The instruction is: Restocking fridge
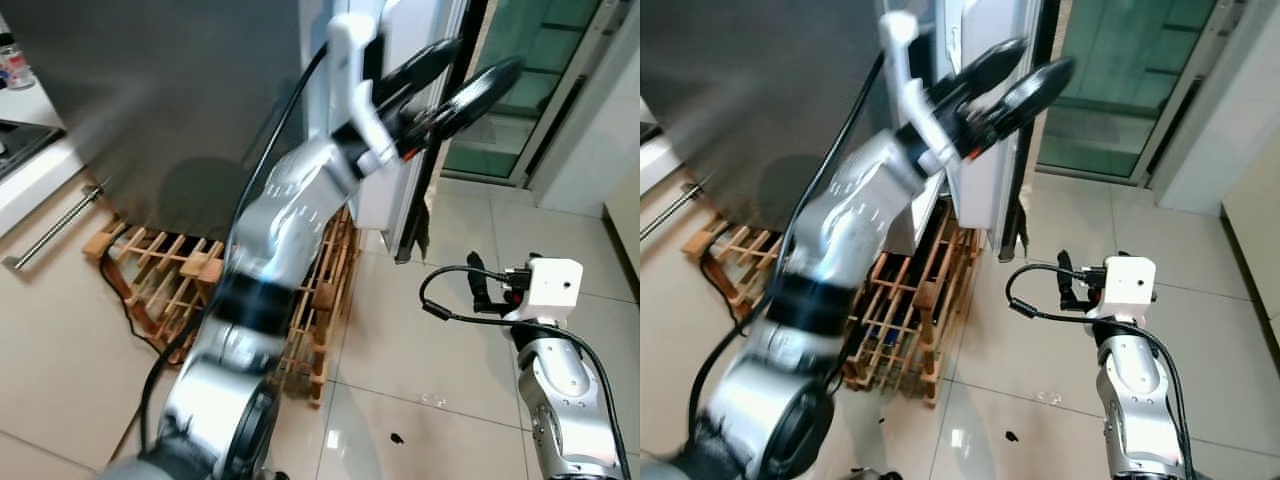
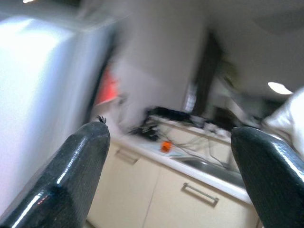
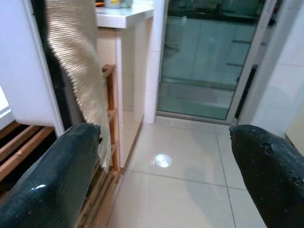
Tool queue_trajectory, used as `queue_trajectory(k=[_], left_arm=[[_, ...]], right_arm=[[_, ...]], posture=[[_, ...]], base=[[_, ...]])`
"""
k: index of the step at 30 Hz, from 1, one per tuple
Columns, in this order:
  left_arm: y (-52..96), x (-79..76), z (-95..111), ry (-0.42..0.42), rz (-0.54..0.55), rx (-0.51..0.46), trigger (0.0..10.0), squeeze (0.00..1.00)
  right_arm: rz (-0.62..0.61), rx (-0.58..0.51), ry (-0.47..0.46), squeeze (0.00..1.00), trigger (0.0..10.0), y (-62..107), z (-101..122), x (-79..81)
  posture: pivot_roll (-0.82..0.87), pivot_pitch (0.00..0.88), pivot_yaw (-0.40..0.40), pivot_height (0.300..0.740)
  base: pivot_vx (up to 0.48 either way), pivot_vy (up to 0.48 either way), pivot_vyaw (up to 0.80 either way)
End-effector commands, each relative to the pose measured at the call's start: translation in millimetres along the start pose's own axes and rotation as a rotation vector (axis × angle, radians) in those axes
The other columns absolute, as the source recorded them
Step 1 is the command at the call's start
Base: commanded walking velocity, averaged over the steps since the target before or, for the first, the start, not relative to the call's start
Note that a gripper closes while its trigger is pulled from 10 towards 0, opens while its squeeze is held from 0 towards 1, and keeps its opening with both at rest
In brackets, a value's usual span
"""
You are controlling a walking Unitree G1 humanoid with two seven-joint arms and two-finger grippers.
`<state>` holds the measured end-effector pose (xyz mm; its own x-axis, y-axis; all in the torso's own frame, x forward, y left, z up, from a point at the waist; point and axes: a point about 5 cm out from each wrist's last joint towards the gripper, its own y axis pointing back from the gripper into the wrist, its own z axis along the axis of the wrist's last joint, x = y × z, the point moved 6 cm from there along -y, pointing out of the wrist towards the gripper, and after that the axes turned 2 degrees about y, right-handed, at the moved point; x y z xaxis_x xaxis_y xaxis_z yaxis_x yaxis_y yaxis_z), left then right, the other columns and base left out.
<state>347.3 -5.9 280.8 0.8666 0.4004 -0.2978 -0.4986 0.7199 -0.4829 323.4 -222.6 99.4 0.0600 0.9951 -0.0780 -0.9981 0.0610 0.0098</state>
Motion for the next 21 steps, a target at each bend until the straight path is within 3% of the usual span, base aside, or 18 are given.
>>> queue_trajectory(k=[1,5,6,8,9,12,15,21], left_arm=[[28.5,20.0,15,-0.037,0.108,0.004,10.0,0.00],[64.3,33.1,33,-0.123,0.190,0.032,10.0,0.00],[74.3,43.2,37,-0.155,0.251,0.041,10.0,0.00],[94.3,70.5,43,-0.211,0.419,0.046,10.0,0.00],[109.7,96.7,48,-0.260,0.586,0.041,10.0,0.00],[151.0,138.9,49,-0.380,0.922,0.076,10.0,0.00],[170.2,147.6,41,-0.428,1.035,0.109,10.0,0.00],[176.0,144.4,23,-0.496,1.087,0.157,10.0,0.00]], right_arm=[[0.028,-0.004,-0.020,0.00,10.0,-4.0,4,4.4],[0.089,-0.019,-0.055,0.00,10.0,-12.9,13,16.5],[0.119,-0.023,-0.072,0.00,10.0,-17.7,16,23.4],[0.180,-0.026,-0.100,0.00,10.0,-27.5,23,37.3],[0.206,-0.027,-0.112,0.00,10.0,-33.0,26,43.4],[0.239,-0.032,-0.101,0.00,10.0,-45.2,31,51.5],[0.230,-0.038,-0.076,0.00,10.0,-58.6,36,49.2],[0.200,-0.027,-0.054,0.00,10.0,-81.2,40,34.5]], posture=[[-0.08,0.038,0.025,0.740],[-0.05,0.035,0.011,0.740],[-0.03,0.030,0.003,0.740],[-0.02,0.022,-0.004,0.740],[-0.01,0.015,-0.008,0.740],[0.00,0.006,-0.010,0.740],[0.00,0.000,-0.013,0.740],[0.00,0.000,-0.008,0.740]], base=[[0.000,0.000,0.00],[0.000,0.000,0.00],[0.000,0.000,0.00],[0.000,0.000,0.00],[0.000,0.000,0.00],[0.000,0.000,0.00],[0.000,0.000,0.00],[0.000,0.000,0.00]])
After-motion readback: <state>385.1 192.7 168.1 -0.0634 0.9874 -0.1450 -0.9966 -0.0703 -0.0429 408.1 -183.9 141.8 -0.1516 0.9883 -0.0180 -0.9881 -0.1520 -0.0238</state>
